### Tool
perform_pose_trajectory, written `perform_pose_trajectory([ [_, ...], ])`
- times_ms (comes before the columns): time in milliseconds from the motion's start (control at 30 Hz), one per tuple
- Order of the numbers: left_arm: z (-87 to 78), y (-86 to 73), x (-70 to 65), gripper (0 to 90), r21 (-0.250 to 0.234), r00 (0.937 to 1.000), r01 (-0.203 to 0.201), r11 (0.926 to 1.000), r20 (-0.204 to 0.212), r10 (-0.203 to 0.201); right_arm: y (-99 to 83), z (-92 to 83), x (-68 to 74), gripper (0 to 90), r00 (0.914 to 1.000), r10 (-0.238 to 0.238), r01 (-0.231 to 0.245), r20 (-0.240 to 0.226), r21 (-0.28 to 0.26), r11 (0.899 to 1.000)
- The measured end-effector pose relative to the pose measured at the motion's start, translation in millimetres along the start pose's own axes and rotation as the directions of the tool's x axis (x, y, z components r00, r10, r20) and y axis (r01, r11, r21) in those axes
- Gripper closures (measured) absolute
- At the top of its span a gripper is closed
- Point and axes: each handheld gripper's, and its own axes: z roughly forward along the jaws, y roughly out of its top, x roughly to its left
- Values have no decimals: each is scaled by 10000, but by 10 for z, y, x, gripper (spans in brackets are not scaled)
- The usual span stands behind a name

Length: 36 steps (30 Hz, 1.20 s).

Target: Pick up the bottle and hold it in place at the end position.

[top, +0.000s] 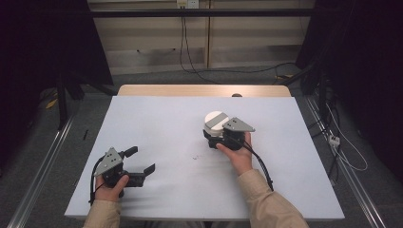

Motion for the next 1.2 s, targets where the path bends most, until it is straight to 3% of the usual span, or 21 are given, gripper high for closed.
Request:
perform_pose_trajectory([
  [1200, 12, -5, 7, 37, 33, 10000, 12, 10000, 57, -12, 20, 189, 96, 184, 9995, -194, 194, -229, 6, 9998],
])
